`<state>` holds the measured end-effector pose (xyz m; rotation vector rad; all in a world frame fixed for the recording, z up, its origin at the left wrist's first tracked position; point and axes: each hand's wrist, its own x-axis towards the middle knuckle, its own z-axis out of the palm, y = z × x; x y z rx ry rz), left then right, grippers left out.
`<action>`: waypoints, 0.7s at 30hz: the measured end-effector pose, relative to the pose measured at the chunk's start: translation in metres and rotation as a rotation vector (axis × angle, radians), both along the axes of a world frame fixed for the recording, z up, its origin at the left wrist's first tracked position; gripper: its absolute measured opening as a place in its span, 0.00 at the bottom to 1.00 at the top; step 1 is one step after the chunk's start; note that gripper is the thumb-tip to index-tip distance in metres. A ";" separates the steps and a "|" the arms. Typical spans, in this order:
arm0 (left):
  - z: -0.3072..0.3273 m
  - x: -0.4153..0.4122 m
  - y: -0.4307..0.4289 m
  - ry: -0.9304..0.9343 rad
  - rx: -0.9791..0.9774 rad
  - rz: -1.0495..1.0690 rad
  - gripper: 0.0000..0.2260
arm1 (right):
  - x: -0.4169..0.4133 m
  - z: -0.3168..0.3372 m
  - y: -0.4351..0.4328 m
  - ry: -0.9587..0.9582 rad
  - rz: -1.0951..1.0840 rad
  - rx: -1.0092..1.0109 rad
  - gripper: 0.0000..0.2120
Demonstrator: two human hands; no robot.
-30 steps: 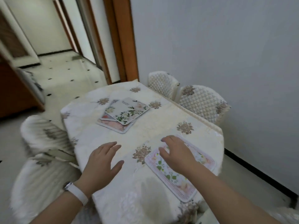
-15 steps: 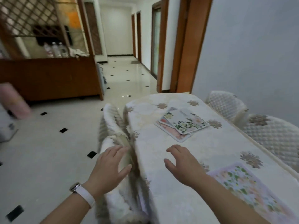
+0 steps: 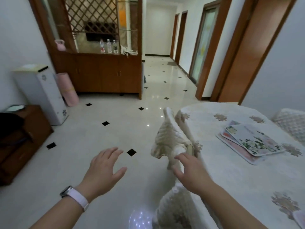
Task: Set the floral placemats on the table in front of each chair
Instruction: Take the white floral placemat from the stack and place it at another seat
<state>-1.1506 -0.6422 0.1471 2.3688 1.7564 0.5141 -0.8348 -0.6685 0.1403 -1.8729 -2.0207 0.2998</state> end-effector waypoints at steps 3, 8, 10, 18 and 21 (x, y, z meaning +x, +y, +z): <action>-0.004 -0.023 0.007 0.001 -0.020 0.002 0.35 | -0.035 0.000 0.023 -0.042 0.045 -0.011 0.21; -0.013 -0.057 0.019 0.015 -0.027 0.043 0.34 | -0.065 -0.005 0.059 -0.126 0.132 0.010 0.24; -0.016 -0.066 0.029 0.043 -0.031 0.044 0.33 | -0.071 -0.009 0.077 -0.153 0.156 0.005 0.24; -0.029 -0.076 0.129 0.146 -0.064 0.060 0.30 | -0.081 -0.034 0.182 -0.179 0.217 -0.006 0.27; -0.029 -0.063 0.186 0.175 -0.089 0.061 0.28 | -0.074 -0.037 0.235 -0.163 0.212 -0.003 0.27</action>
